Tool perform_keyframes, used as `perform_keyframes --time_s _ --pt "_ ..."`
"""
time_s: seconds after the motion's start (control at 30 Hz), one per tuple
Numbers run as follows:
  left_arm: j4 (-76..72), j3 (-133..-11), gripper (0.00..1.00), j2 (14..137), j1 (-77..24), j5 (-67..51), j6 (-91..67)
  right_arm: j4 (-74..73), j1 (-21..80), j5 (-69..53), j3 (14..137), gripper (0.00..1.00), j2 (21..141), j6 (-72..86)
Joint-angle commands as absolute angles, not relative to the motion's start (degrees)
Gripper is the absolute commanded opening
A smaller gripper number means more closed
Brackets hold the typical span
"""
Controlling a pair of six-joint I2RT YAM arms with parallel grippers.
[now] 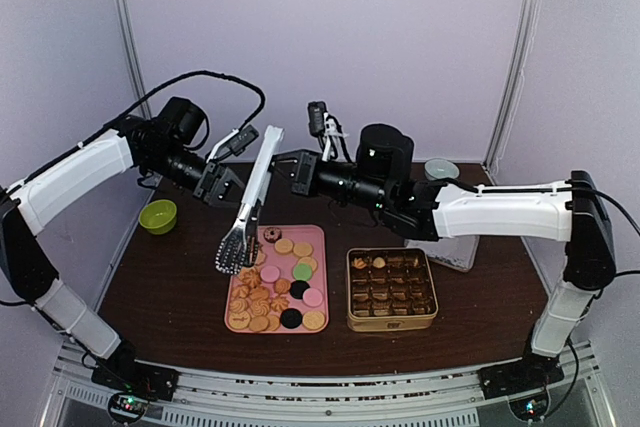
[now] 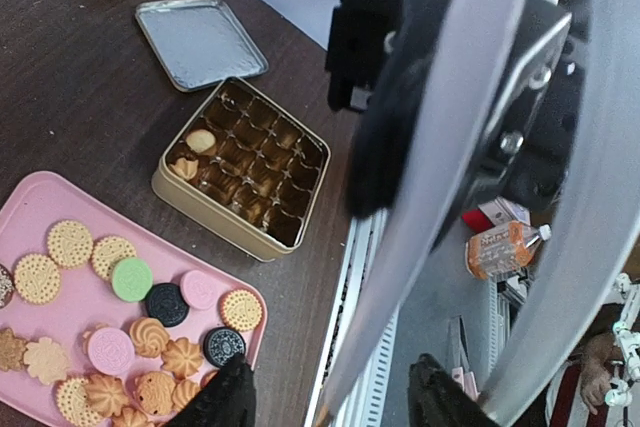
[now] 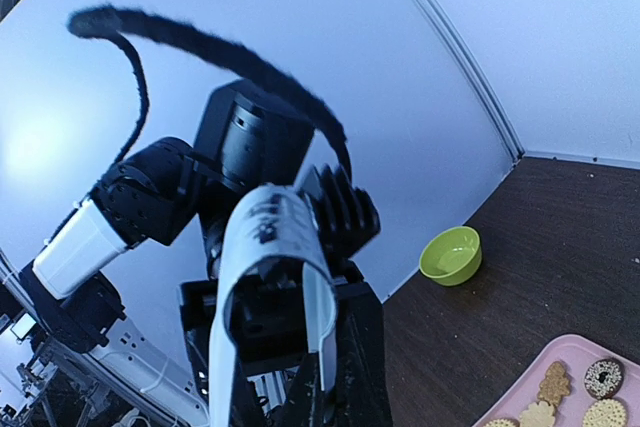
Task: Pack the cookies
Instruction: Pass from the left arm to the right
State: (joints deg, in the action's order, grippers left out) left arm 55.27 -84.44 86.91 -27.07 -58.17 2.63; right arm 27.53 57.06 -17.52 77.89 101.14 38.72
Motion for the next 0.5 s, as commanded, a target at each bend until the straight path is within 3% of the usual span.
perform_keyframes --time_s 0.0,0.13,0.3,0.47 --pt "54.9 -81.5 0.58 84.0 -27.3 -63.6 5.6 36.3 56.7 -16.8 76.0 0.0 96.0 39.0" --pt "54.9 -79.6 0.5 82.7 -27.2 -66.8 6.8 40.5 56.5 -17.0 74.7 0.0 95.2 40.6" --pt "54.9 -78.6 0.24 82.2 -27.3 -69.3 7.4 47.2 56.5 -15.6 72.4 0.0 95.1 41.9" --pt "54.9 -77.5 0.21 81.0 -27.3 -71.3 8.6 50.5 56.6 -13.0 70.0 0.0 94.5 42.3"
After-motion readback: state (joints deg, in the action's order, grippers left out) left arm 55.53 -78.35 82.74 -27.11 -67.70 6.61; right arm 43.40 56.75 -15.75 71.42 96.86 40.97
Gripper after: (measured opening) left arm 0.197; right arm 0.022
